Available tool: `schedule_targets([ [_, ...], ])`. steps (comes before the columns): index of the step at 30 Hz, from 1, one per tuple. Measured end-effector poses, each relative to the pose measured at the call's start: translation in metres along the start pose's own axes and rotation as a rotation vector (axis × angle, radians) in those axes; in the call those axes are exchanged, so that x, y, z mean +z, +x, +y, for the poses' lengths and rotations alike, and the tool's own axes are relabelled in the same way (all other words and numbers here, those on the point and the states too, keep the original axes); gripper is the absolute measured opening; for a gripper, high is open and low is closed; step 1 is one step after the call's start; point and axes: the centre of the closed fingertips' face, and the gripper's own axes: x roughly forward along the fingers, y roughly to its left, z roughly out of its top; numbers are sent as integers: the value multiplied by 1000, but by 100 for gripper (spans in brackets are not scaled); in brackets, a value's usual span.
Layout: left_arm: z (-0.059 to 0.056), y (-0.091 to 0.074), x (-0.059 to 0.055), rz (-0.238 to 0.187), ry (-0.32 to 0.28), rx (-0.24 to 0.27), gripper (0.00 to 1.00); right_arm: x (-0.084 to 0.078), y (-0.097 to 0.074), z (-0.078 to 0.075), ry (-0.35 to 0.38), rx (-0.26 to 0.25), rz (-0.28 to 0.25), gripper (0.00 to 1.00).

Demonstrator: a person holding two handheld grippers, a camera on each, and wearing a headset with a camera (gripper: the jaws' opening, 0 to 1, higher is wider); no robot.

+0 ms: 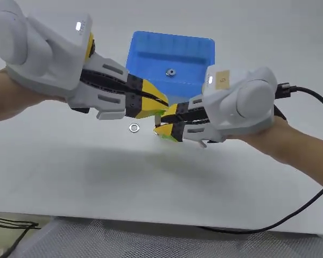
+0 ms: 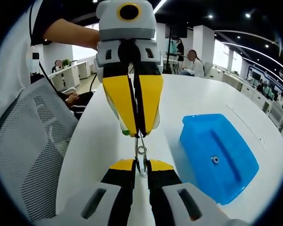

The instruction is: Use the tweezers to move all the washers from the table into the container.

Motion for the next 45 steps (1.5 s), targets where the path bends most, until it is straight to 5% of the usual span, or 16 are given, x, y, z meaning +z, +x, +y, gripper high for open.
schedule_targets([
  [34, -9, 7, 12, -16, -20, 5, 5, -6, 0, 3, 28, -2, 5, 14],
  [45, -7, 9, 8, 8, -2, 20, 5, -7, 2, 6, 24, -3, 5, 15],
])
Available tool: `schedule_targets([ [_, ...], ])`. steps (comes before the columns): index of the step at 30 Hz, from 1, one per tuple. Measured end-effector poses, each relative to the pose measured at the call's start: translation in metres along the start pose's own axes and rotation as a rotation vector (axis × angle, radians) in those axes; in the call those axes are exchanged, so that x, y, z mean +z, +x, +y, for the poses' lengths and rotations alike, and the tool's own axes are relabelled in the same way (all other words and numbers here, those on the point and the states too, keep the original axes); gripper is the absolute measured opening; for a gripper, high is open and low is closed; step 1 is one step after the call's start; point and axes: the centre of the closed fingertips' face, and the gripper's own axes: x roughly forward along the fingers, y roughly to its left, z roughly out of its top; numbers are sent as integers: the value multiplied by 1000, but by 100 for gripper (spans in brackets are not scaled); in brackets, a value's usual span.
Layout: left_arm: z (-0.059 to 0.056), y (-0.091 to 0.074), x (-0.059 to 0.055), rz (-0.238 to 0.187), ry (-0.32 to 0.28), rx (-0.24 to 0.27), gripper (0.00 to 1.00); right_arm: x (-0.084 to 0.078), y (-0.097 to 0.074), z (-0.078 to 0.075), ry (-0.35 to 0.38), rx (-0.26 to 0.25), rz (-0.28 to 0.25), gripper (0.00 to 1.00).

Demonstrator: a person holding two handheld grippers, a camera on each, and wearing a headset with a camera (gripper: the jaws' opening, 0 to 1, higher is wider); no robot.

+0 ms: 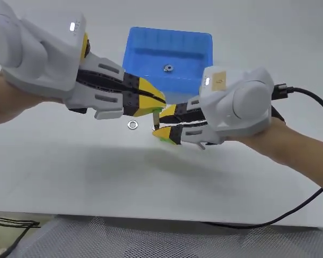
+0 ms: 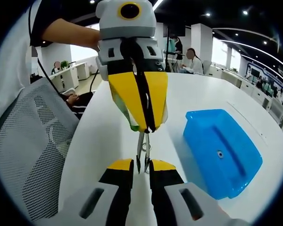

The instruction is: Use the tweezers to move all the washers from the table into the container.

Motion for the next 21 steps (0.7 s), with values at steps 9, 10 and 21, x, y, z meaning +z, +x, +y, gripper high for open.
schedule_targets([
  [9, 1, -3, 6, -21, 15, 4, 5, 4, -2, -3, -6, -13, -13, 12],
  [10, 1, -4, 7, -21, 18, 6, 5, 5, -2, -3, -9, -16, -16, 12],
  [21, 0, -6, 3, -7, 46, 13, 5, 1, 4, -5, -28, -32, -6, 12],
])
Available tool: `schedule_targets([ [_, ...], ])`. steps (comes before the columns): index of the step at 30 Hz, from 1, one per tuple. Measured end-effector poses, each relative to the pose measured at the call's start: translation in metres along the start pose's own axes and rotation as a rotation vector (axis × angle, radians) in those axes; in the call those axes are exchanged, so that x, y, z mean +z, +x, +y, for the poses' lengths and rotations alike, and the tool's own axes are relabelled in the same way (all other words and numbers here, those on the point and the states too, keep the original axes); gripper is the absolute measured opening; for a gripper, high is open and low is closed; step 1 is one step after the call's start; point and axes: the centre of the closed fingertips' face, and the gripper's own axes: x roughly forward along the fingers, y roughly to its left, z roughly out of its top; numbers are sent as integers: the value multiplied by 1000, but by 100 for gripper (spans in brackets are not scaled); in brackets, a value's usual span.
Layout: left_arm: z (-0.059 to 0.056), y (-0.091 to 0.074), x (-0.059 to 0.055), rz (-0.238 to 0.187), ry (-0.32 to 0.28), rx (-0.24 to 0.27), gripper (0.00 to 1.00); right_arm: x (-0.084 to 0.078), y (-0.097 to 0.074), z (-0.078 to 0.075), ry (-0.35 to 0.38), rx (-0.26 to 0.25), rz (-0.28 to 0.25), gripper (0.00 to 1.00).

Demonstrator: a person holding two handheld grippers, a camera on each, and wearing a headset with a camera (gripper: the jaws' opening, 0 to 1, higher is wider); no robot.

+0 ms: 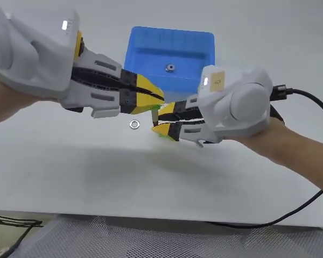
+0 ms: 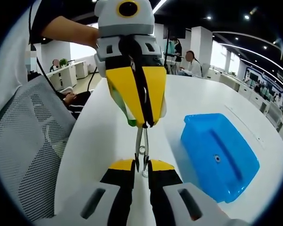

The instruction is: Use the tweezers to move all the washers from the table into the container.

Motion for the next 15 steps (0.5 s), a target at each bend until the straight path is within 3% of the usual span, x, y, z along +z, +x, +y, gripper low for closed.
schedule_targets([
  [15, 4, 3, -7, 9, -1, -5, 5, -5, 2, -3, 9, -2, 14, 12],
])
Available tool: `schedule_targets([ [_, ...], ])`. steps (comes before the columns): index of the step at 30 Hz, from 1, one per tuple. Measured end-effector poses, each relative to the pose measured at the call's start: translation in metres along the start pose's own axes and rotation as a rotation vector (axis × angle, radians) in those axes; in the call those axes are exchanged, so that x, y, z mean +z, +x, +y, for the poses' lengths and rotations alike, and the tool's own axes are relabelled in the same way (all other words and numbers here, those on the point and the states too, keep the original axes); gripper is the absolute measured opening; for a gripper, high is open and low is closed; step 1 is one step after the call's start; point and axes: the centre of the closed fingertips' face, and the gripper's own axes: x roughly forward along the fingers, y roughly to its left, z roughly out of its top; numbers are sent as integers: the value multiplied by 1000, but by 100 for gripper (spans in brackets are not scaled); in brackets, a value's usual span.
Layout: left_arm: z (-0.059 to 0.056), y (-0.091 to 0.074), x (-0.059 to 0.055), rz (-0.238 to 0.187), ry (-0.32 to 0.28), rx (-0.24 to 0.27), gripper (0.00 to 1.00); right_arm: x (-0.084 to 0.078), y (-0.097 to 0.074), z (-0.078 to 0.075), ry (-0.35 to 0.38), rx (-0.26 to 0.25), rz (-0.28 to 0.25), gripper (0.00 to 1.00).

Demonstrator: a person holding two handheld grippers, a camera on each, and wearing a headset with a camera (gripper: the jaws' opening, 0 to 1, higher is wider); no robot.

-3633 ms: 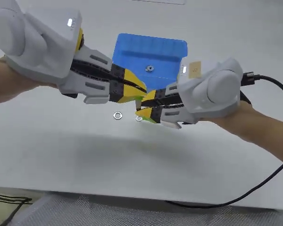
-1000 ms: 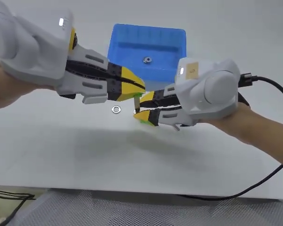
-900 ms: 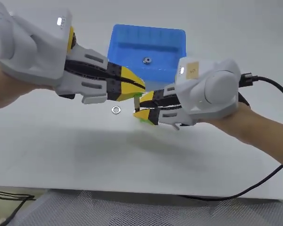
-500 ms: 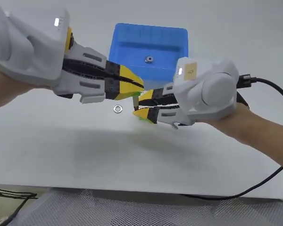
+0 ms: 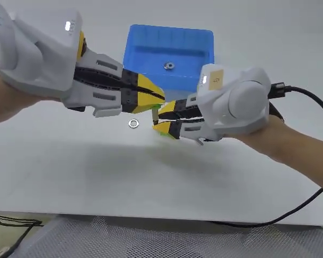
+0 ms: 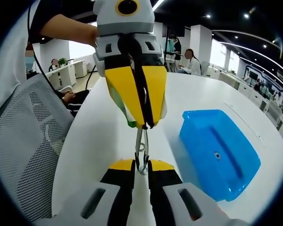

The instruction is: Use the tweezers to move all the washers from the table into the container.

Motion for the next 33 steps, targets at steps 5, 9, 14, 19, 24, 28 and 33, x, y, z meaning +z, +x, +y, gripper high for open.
schedule_targets([
  [5, -1, -2, 0, -6, -12, -1, 5, 1, 1, 1, 8, 5, -1, 11],
  [9, -3, -2, 0, -9, -18, -10, 5, 2, 1, 2, 18, 6, -6, 11],
  [14, -2, -2, 0, -8, -27, -16, 5, 2, 1, 2, 27, -3, -11, 10],
  [19, -4, 0, 1, -2, -28, -24, 5, 2, 0, 2, 31, -8, -10, 10],
  [24, -4, -3, 4, -2, -27, -20, 5, 3, -2, 0, 25, -10, -7, 10],
  [28, -3, -6, 9, -7, -23, -15, 5, 9, -6, -3, 13, -16, -11, 10],
  [33, -2, -11, 16, -6, -12, -17, 5, 16, -8, -5, 0, -17, -23, 10],
])
